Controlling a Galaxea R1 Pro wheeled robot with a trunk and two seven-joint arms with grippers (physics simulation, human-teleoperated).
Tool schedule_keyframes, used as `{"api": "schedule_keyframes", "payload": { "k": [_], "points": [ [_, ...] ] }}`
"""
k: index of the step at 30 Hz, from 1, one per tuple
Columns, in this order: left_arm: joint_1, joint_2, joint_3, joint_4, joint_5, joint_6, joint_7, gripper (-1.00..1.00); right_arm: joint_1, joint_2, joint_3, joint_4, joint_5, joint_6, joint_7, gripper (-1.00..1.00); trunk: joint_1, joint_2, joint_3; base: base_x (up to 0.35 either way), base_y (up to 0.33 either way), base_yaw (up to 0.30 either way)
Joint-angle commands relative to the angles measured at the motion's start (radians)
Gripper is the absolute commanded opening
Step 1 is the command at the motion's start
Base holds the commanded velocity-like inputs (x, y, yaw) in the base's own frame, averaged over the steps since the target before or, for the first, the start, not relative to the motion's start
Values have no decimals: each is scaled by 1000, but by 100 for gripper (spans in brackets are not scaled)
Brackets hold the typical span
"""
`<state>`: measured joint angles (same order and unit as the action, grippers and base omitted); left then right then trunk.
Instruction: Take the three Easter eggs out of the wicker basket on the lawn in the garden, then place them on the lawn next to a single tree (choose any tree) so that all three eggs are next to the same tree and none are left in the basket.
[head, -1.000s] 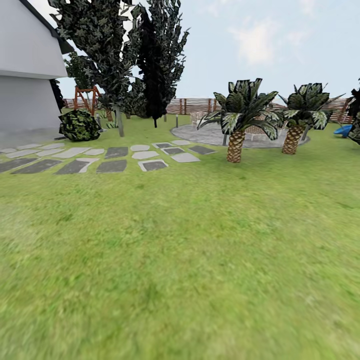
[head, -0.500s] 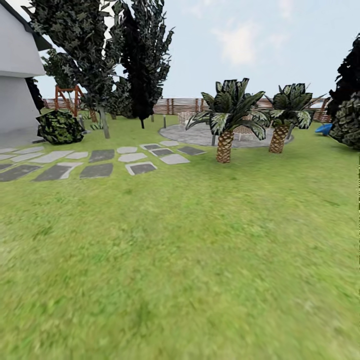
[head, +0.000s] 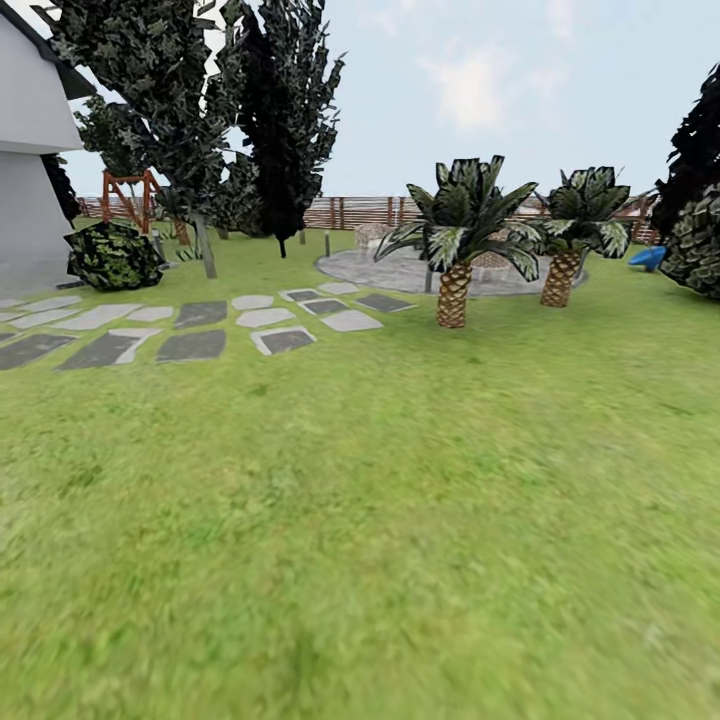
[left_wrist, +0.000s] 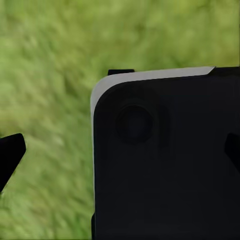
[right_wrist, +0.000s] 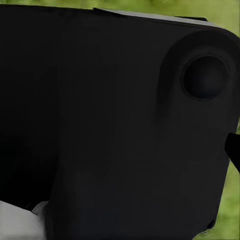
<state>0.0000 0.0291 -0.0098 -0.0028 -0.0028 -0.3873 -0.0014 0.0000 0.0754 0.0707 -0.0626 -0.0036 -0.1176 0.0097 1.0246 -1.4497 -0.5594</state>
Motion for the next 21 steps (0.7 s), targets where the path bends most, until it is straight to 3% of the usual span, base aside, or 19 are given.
{"api": "schedule_keyframes", "payload": {
  "k": [1, 21],
  "points": [
    [0, 0, -1, 0, 0, -2, 0, 100, 0, 0, 6, 0, 0, -2, 0, 100, 0, 0, -1, 194, 278, -62],
    [0, 0, -2, 0, -2, -21, 0, 100, 0, 0, 6, 1, 0, -3, 0, 100, 0, 0, -1, 172, 265, -261]
  ]
}}
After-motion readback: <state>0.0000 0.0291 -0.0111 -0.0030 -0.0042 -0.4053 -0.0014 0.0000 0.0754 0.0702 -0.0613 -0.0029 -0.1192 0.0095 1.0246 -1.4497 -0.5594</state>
